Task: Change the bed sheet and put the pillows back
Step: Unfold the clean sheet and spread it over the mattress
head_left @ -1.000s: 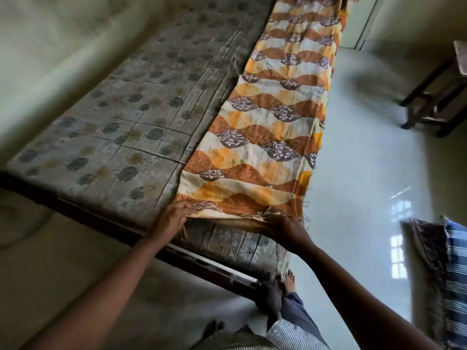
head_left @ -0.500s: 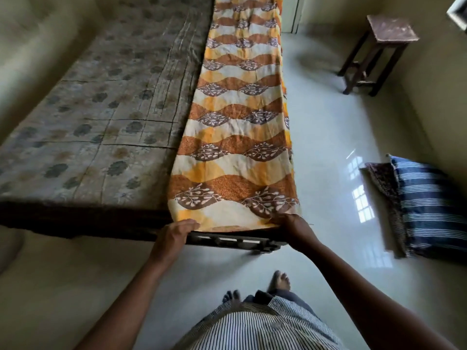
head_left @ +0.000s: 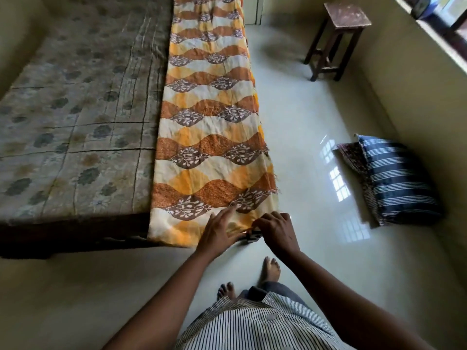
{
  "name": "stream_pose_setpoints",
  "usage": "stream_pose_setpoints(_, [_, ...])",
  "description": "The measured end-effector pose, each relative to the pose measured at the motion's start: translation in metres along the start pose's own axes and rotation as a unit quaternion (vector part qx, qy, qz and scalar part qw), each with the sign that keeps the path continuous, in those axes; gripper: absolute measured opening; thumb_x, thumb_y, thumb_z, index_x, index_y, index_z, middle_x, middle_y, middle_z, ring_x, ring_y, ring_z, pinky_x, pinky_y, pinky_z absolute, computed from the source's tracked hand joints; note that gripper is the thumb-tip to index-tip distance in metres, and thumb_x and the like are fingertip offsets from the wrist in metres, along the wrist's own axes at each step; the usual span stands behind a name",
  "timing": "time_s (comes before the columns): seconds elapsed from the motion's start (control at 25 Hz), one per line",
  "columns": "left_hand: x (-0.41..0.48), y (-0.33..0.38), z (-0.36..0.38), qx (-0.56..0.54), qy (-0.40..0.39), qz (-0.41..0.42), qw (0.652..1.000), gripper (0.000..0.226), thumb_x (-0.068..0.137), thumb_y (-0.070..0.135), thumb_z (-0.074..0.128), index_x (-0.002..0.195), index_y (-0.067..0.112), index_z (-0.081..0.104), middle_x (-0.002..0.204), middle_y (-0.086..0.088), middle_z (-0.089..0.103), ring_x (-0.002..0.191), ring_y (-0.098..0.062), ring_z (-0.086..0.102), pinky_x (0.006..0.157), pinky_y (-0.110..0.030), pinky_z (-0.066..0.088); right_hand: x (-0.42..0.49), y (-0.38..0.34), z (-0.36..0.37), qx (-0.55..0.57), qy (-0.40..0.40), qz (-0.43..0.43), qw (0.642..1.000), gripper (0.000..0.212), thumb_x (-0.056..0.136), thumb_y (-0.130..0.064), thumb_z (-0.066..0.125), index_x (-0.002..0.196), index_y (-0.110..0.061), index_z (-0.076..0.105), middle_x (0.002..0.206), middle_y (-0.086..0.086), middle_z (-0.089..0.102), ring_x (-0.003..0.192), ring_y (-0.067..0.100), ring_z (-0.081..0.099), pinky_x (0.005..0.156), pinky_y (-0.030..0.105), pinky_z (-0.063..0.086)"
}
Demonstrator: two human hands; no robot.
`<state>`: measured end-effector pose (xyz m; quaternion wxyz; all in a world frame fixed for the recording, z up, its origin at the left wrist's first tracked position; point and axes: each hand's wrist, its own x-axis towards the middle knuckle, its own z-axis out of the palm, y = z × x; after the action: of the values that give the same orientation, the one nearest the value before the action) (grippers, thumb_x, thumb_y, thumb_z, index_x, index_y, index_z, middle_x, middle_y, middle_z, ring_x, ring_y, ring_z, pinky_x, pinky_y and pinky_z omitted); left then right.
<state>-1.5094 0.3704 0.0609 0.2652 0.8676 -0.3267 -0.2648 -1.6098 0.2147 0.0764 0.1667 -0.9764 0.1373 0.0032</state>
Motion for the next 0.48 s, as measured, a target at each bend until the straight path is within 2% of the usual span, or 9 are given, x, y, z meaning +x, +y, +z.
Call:
stream_pose_setpoints(0.08, [0.017, 0.034, 0.023, -0.045, 0.029, -0.009, 0.999, 0.072, 0.078, 0.018, 0.071, 0.141, 0.019, 0.036, 0.146, -0.002, 0.039, 0.135, -0.018, 0.035, 0.112, -0.042, 0.024, -0.002, -0.002, -0.005, 0.069, 0.018, 0.014, 0.997, 0.022, 0.063, -0.018, 0.060, 0.078, -0.029, 0.071, 0.073, -0.009, 0.069, 0.068, 0.019, 0.061, 0.061, 0.031, 0.043])
stream_pose_setpoints(0.12, [0.023, 0.045, 0.031, -0.055, 0.059, -0.007, 0.997, 0.063, 0.079, 0.012, 0.068, 0.137, 0.017, 0.043, 0.142, -0.003, 0.045, 0.130, -0.018, 0.042, 0.109, -0.038, 0.030, -0.003, -0.002, -0.008, 0.108, 0.020, 0.025, 0.994, 0.024, 0.066, -0.015, 0.060, 0.081, -0.027, 0.072, 0.077, -0.007, 0.070, 0.071, 0.021, 0.060, 0.063, 0.032, 0.044])
stream_pose_setpoints(0.16, [0.028, 0.055, 0.036, -0.060, 0.086, -0.011, 0.994, 0.048, 0.082, 0.007, 0.062, 0.128, 0.015, 0.053, 0.133, -0.006, 0.054, 0.118, -0.015, 0.052, 0.101, -0.027, 0.036, -0.004, -0.001, -0.010, 0.139, 0.033, 0.035, 0.989, 0.027, 0.068, -0.010, 0.059, 0.085, -0.026, 0.073, 0.081, -0.006, 0.071, 0.075, 0.021, 0.059, 0.065, 0.033, 0.046])
stream_pose_setpoints(0.2, [0.031, 0.061, 0.038, -0.068, 0.102, -0.025, 0.992, 0.032, 0.085, 0.006, 0.057, 0.115, 0.013, 0.063, 0.119, -0.007, 0.064, 0.099, -0.008, 0.060, 0.086, -0.014, 0.040, -0.006, 0.000, -0.012, 0.165, 0.048, 0.054, 0.984, 0.029, 0.070, -0.006, 0.058, 0.088, -0.025, 0.073, 0.086, -0.005, 0.071, 0.079, 0.019, 0.059, 0.068, 0.031, 0.046])
stream_pose_setpoints(0.24, [0.033, 0.068, 0.037, -0.085, 0.102, -0.055, 0.990, 0.021, 0.088, 0.006, 0.055, 0.102, 0.012, 0.068, 0.104, -0.008, 0.069, 0.080, 0.000, 0.061, 0.071, -0.007, 0.038, -0.009, 0.000, -0.014, 0.196, 0.065, 0.090, 0.974, 0.030, 0.075, -0.004, 0.058, 0.092, -0.025, 0.072, 0.090, -0.005, 0.071, 0.083, 0.016, 0.058, 0.071, 0.027, 0.045])
stream_pose_setpoints(0.28, [0.035, 0.073, 0.035, -0.118, 0.105, -0.084, 0.984, 0.017, 0.088, 0.008, 0.056, 0.096, 0.011, 0.071, 0.094, -0.008, 0.071, 0.071, 0.003, 0.060, 0.064, -0.008, 0.040, -0.012, 0.001, -0.018, 0.235, 0.084, 0.141, 0.958, 0.028, 0.081, -0.005, 0.059, 0.096, -0.024, 0.071, 0.095, -0.006, 0.069, 0.086, 0.013, 0.057, 0.073, 0.022, 0.042])
stream_pose_setpoints(0.36, [0.038, 0.075, 0.029, -0.172, 0.136, -0.123, 0.968, 0.018, 0.086, 0.014, 0.064, 0.100, 0.007, 0.072, 0.097, -0.010, 0.072, 0.083, -0.011, 0.066, 0.072, -0.021, 0.049, -0.018, 0.006, -0.028, 0.323, 0.114, 0.244, 0.907, 0.020, 0.088, -0.012, 0.059, 0.102, -0.021, 0.070, 0.100, -0.006, 0.065, 0.087, 0.009, 0.056, 0.073, 0.014, 0.040])
stream_pose_setpoints(0.48, [0.037, 0.066, 0.020, -0.237, 0.172, -0.184, 0.938, 0.031, 0.083, 0.022, 0.068, 0.107, 0.002, 0.068, 0.098, -0.012, 0.071, 0.091, -0.027, 0.067, 0.079, -0.034, 0.053, -0.016, 0.010, -0.041, 0.413, 0.084, 0.315, 0.850, 0.020, 0.091, -0.017, 0.056, 0.108, -0.019, 0.067, 0.100, -0.007, 0.064, 0.083, 0.005, 0.058, 0.063, 0.002, 0.040])
